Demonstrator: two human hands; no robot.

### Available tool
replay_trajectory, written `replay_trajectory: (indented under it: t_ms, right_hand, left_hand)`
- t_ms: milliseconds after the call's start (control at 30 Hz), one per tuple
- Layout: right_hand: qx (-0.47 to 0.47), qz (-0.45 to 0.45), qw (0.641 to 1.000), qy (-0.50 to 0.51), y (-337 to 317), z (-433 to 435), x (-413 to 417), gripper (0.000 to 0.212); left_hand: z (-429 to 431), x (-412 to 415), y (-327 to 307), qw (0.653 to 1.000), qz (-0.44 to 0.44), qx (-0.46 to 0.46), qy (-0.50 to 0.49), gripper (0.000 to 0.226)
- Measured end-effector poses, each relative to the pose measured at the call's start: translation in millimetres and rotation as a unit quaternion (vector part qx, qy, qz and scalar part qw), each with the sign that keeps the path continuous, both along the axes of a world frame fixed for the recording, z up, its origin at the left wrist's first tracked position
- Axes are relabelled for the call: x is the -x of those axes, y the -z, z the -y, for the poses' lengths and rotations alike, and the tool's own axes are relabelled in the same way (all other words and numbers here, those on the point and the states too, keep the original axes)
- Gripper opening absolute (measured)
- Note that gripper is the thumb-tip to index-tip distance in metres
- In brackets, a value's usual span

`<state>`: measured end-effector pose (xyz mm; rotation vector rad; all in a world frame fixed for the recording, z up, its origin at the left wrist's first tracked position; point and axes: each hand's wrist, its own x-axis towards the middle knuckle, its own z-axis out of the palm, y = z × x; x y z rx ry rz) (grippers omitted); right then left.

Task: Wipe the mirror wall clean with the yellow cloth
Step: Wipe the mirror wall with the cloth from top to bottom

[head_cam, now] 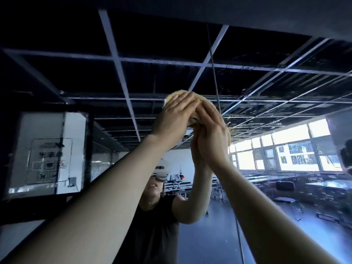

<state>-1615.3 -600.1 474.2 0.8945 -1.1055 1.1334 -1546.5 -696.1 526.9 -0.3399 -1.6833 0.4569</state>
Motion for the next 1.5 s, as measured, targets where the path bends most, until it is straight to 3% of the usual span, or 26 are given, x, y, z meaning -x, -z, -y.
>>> replay_trajectory:
  t_ms: [267, 433, 633, 833, 1000, 1200, 1367, 1500]
  right_hand:
    - [0.146, 0.165, 0.975, -0.013, 55, 46, -45, 0.049]
    - [0.182, 0.221, 0.958, -0.014, 69, 91, -83, 0.055]
    - [0.142, 0.257, 0.956, -0.024, 60, 145, -134, 0.061]
    - [0.072, 0.24, 0.967, -0.045, 35, 211, -190, 0.076]
    - [-0.036, 0.167, 0.983, -0.067, 17, 261, -236, 0.064]
    - [-0.126, -0.029, 0.99, -0.053, 15, 264, -234, 0.061]
    - [-0.259, -0.154, 0.953, 0.009, 6, 230, -201, 0.051]
    - [-0.311, -0.185, 0.932, 0.007, 3, 209, -183, 0.053]
  left_hand:
    - [18, -21, 8, 0.982, 0.161, 0.099, 0.003, 0.059]
    - [57, -47, 7, 0.962, 0.224, 0.159, -0.004, 0.06]
    - [110, -95, -5, 0.959, 0.236, 0.157, -0.006, 0.064]
    - [184, -158, -18, 0.975, 0.198, 0.098, 0.01, 0.062]
    - [243, -223, -10, 0.99, 0.14, -0.006, 0.007, 0.056]
    - [268, -226, 46, 0.984, -0.064, -0.163, 0.03, 0.05]
    - [244, -192, 88, 0.961, -0.154, -0.228, -0.01, 0.067]
    - [219, -169, 110, 0.943, -0.186, -0.277, 0.004, 0.078]
